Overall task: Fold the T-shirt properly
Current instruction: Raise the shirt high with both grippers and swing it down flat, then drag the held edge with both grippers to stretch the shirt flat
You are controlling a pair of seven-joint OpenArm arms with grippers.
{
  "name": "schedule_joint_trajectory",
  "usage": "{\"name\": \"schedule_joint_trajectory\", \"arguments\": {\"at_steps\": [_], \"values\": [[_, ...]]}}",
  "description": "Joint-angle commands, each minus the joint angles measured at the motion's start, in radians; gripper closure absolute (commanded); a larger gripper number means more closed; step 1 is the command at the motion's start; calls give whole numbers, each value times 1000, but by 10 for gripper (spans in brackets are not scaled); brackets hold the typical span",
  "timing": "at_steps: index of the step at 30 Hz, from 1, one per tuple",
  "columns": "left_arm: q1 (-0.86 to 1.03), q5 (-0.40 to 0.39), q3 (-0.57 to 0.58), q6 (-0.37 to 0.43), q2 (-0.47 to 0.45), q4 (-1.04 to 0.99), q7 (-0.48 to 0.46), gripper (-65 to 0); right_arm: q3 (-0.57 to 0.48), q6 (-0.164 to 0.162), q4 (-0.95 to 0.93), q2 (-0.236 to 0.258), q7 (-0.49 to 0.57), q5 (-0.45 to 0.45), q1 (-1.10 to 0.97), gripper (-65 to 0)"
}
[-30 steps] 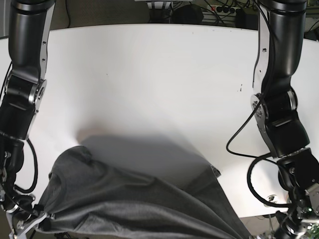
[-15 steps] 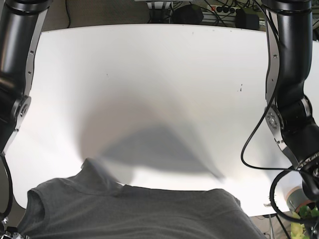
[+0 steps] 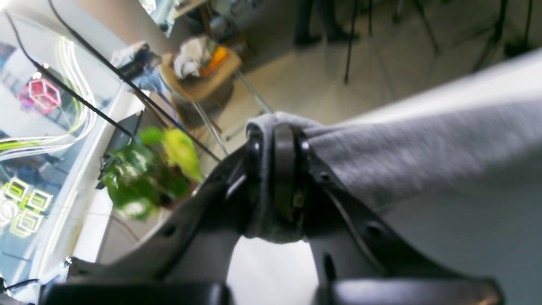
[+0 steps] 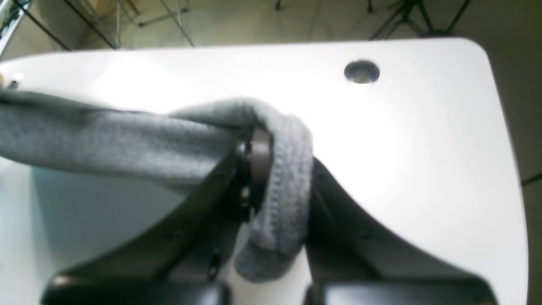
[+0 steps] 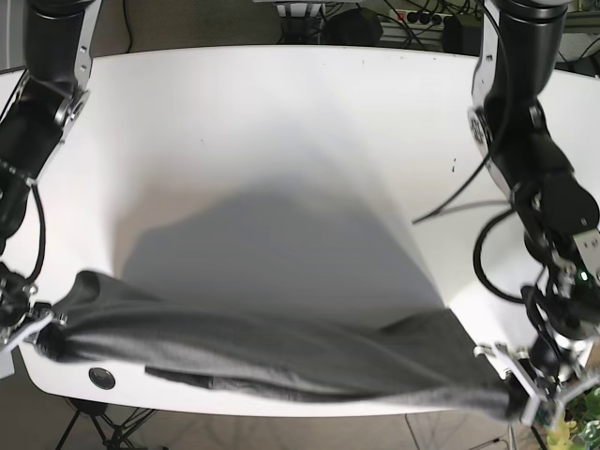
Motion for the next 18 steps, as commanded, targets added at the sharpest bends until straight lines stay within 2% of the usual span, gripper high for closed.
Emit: {"name": "schedule_joint_trajectory", "arguments": {"at_steps": [1,8,14,18], "values": [[37,-3,-3,-7,-9,49,-21,0,43,3,63,1,33,17,-33,-21],[311,-5,-57,-19,-2,146,-32,0,143,3,191,-78,35,18,-283,-21],[475,-5,-151,-85,22,164,-32,0,200,3,281,-136,39,18,-466,-21],[548,-2,-160,-119,21,164,-42,0,204,3,312,-163,39,18,-547,-21]]}}
